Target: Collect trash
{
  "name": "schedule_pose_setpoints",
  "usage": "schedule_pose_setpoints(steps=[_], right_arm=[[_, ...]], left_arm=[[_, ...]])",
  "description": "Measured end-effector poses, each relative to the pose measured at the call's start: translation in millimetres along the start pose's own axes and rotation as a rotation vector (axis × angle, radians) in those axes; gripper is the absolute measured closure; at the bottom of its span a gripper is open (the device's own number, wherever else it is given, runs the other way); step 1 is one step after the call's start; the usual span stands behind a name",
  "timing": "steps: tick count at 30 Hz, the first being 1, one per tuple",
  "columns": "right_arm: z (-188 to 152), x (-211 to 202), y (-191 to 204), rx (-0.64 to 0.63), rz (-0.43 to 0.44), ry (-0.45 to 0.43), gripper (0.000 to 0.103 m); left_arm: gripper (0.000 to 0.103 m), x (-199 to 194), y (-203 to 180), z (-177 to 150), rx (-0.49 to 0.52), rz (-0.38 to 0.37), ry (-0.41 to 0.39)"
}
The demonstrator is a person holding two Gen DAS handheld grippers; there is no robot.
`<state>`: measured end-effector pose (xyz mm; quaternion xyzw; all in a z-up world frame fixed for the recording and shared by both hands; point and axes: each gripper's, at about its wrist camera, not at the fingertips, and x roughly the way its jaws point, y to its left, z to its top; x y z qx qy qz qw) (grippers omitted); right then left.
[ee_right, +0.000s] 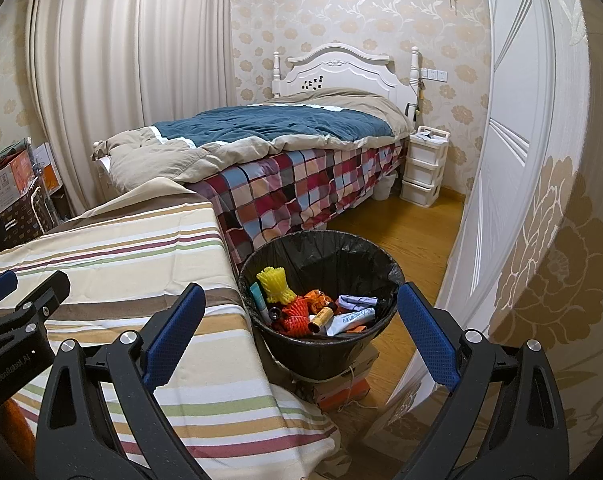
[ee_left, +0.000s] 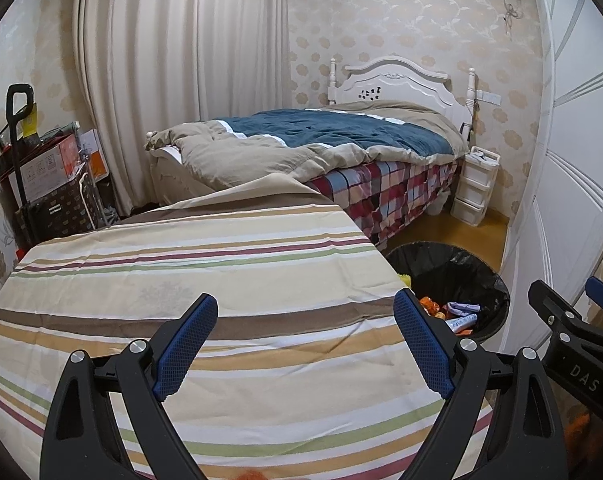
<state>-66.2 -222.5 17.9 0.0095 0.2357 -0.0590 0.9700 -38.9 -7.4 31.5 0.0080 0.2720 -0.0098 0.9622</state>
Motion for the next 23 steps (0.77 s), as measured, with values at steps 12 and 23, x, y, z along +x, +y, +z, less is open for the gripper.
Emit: schedule_pose_setpoints(steps=[12,23], right_arm=[[-3.4,0.6,4.2,-0.004,0.003,0.003,0.009],[-11.9,18.8,39.8,-0.062,0.066,0.04,0.009]], left_arm=[[0.014,-5.4,-3.2,0.4,0.015,0.009,-0.038],[0.014,20.1,38.0,1.8,-0.046,0.074,0.025]])
